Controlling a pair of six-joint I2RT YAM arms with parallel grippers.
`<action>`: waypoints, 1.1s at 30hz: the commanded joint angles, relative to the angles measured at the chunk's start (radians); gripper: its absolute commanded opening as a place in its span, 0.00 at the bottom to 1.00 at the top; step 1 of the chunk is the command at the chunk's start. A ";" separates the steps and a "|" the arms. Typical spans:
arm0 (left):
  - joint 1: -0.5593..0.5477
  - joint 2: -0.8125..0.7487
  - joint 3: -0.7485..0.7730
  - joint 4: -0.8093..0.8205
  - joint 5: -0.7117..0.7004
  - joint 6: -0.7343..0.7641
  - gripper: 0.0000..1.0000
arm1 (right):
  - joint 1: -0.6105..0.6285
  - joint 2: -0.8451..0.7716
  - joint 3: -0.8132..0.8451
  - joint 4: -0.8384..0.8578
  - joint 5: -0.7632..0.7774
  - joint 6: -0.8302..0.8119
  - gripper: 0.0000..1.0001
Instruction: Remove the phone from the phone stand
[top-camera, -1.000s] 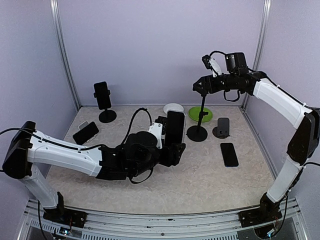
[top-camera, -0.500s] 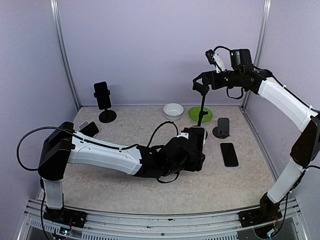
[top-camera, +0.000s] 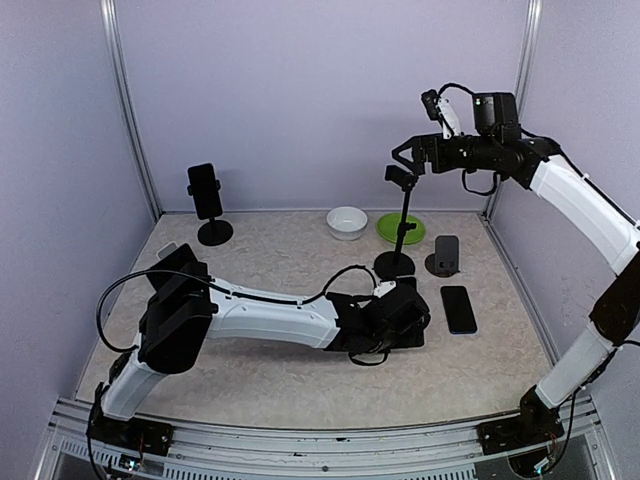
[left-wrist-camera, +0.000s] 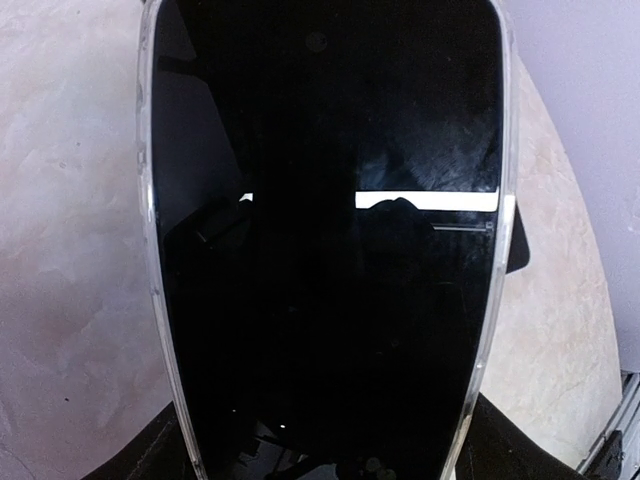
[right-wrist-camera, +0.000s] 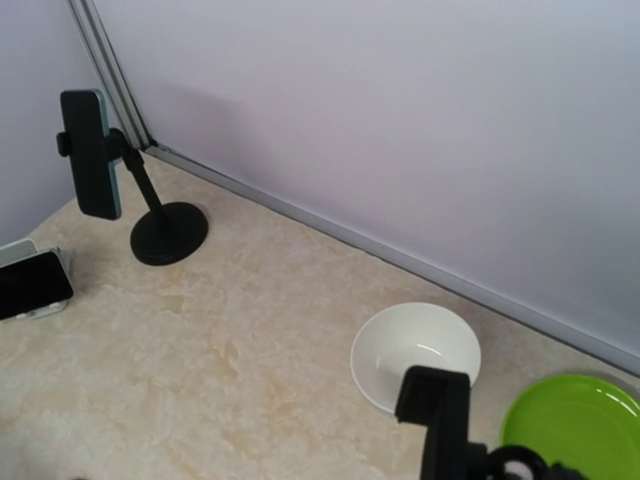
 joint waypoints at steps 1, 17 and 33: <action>0.003 0.049 0.096 -0.075 -0.053 -0.066 0.32 | -0.008 -0.043 -0.017 0.004 0.004 0.011 0.97; 0.022 0.271 0.373 -0.251 -0.123 -0.077 0.36 | -0.007 -0.080 -0.048 0.007 0.020 0.013 0.98; 0.033 0.257 0.390 -0.162 -0.110 -0.036 0.81 | -0.007 -0.064 -0.026 -0.009 0.007 0.006 0.99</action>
